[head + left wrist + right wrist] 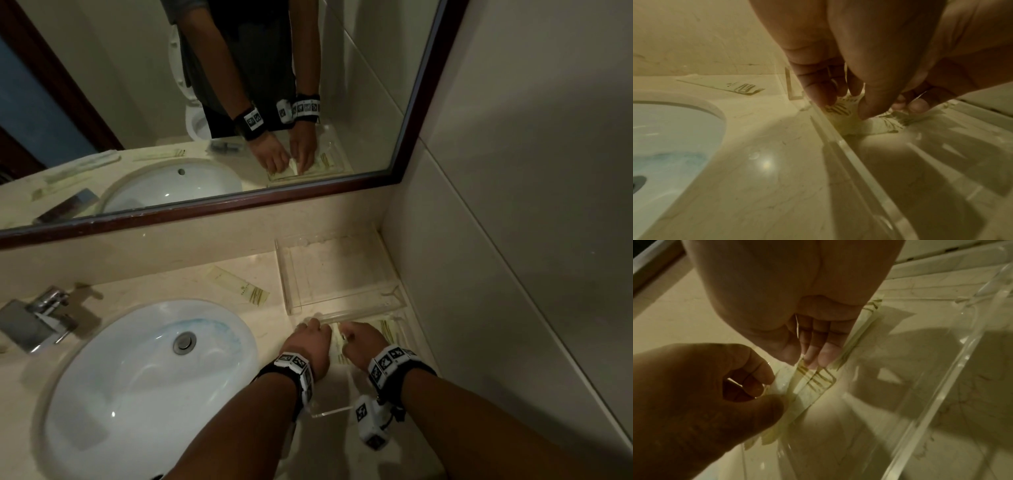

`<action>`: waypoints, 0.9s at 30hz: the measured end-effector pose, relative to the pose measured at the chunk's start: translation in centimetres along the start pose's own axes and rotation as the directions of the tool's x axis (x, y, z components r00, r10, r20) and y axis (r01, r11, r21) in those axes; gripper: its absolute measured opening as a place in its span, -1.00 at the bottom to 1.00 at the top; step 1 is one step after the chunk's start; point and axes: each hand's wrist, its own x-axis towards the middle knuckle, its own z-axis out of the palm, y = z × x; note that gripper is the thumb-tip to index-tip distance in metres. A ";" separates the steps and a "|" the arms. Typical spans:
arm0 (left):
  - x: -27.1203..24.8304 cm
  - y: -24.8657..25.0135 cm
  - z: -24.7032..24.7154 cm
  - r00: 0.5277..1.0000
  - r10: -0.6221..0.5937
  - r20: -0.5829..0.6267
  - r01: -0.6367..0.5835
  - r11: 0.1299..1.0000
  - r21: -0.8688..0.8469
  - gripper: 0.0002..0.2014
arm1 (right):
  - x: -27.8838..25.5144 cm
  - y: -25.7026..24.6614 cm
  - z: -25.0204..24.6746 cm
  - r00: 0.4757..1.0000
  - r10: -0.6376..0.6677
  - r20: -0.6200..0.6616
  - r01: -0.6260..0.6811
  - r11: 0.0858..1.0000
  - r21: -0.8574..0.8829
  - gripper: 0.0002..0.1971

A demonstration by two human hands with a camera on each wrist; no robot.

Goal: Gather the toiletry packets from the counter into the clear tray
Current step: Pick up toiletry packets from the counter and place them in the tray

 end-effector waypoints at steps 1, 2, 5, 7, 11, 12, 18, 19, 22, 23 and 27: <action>0.0 0.0 0.1 1.000 0.009 0.003 -0.009 1.000 0.005 -0.55 | -0.3 0.0 -0.1 1.000 -0.005 -0.013 0.005 1.000 0.016 -0.82; 0.1 0.0 0.1 1.000 0.018 0.004 -0.018 1.000 0.016 -0.54 | -0.3 0.2 -0.1 1.000 -0.006 -0.027 0.007 0.999 0.031 -0.76; 0.2 0.2 0.1 0.999 0.034 0.011 -0.035 0.998 0.052 -0.52 | -0.3 0.1 -0.1 0.999 -0.022 -0.027 0.022 1.000 0.016 -0.69; 0.4 0.5 0.2 0.999 0.038 0.012 -0.039 0.997 0.072 -0.49 | -0.3 0.0 -0.2 0.999 -0.039 -0.020 0.039 0.999 -0.021 -0.75; 0.7 1.0 0.3 1.000 0.013 0.013 -0.014 0.996 0.090 -0.49 | -0.4 0.0 -0.1 0.997 -0.077 -0.009 0.077 0.996 -0.035 -0.69; 0.8 1.1 0.2 1.000 0.007 0.009 -0.008 0.996 0.091 -0.49 | -0.5 -0.1 -0.3 0.996 -0.087 -0.004 0.087 0.995 -0.046 -0.73; 1.5 1.2 -0.3 0.999 -0.017 -0.042 0.022 0.993 0.120 -0.51 | -0.5 -0.5 -0.7 0.995 -0.094 0.014 0.095 0.993 -0.064 -0.79; 1.5 1.2 -0.2 0.999 -0.023 -0.041 0.028 0.993 0.116 -0.51 | -0.4 -0.5 -0.6 0.995 -0.098 0.007 0.098 0.993 -0.062 -0.85; 1.6 1.2 0.0 0.999 -0.024 -0.026 0.026 0.995 0.096 -0.46 | -0.5 -0.1 -0.4 0.996 -0.081 -0.028 0.079 0.995 -0.059 -0.84; 1.6 1.1 -0.1 1.000 -0.017 -0.022 0.019 0.996 0.092 -0.44 | -0.5 0.3 -0.4 0.995 -0.071 -0.063 0.068 0.997 -0.048 -0.76; 1.4 0.6 -0.6 0.998 0.037 -0.055 -0.032 0.996 0.079 -0.35 | -1.1 1.1 -2.0 0.979 0.037 -0.199 -0.038 0.999 -0.002 -0.71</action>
